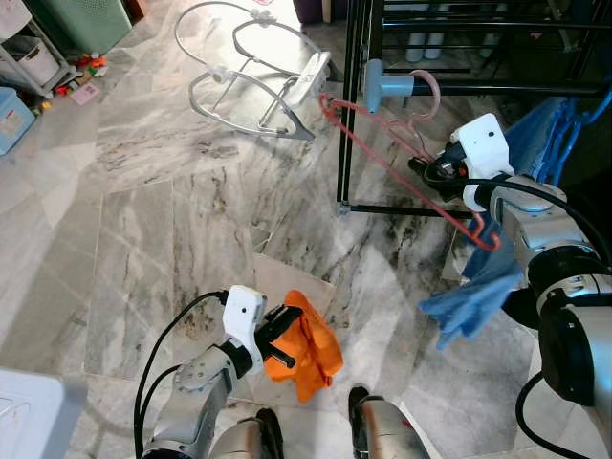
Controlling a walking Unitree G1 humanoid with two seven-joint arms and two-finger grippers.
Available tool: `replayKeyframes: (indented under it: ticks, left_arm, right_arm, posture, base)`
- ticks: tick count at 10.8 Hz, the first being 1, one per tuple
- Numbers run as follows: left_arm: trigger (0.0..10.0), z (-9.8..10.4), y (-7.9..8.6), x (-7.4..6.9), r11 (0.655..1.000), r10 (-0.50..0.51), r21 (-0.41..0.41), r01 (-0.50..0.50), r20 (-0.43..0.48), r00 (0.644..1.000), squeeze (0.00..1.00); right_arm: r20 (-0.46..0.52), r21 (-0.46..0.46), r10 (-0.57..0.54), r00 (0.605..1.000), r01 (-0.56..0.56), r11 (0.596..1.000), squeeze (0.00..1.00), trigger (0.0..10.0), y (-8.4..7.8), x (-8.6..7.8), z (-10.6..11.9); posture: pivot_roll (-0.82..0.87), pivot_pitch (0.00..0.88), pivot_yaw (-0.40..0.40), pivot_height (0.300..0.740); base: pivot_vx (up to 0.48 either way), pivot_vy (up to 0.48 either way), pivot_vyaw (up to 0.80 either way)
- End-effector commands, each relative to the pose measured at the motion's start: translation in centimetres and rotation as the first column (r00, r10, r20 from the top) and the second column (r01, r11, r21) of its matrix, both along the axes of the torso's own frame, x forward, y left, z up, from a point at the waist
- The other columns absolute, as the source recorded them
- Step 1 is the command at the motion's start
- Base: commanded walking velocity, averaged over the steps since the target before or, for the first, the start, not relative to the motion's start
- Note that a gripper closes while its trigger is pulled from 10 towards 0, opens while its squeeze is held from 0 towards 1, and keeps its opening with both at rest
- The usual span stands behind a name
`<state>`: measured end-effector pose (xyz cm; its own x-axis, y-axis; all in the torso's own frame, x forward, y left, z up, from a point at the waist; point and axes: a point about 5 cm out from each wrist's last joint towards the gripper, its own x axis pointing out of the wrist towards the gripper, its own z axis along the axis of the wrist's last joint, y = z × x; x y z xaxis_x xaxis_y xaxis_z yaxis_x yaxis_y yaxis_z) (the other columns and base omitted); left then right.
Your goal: Hang hanger
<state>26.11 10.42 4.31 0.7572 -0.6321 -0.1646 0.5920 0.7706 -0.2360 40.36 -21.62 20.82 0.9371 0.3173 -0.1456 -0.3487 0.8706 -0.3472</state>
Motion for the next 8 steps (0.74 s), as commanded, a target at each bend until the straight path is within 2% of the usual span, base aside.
replayKeyframes:
  ticks: [1, 8]
  left_arm:
    - [10.0, -0.66, 0.2, -0.34, 1.0, 0.004, 0.018, -0.003, -0.023, 1.0, 0.0]
    - [10.0, -0.86, -0.1, -0.28, 1.0, -0.003, 0.026, 0.004, -0.03, 1.0, 0.0]
  right_arm:
    - [-0.02, 0.016, 0.01, 1.0, -0.01, 1.0, 0.0, 0.0, 0.25, 0.04, -0.19]
    - [-0.049, 0.01, -0.022, 0.999, 0.023, 1.0, 0.0, 0.0, -0.4, -0.11, -0.67]
  posture:
    - [-0.16, 0.24, 0.069, 0.74]
    - [-0.17, 0.236, 0.067, 0.74]
  base:
    - [0.0, 0.0, 0.0]
    - [0.0, 0.0, 0.0]
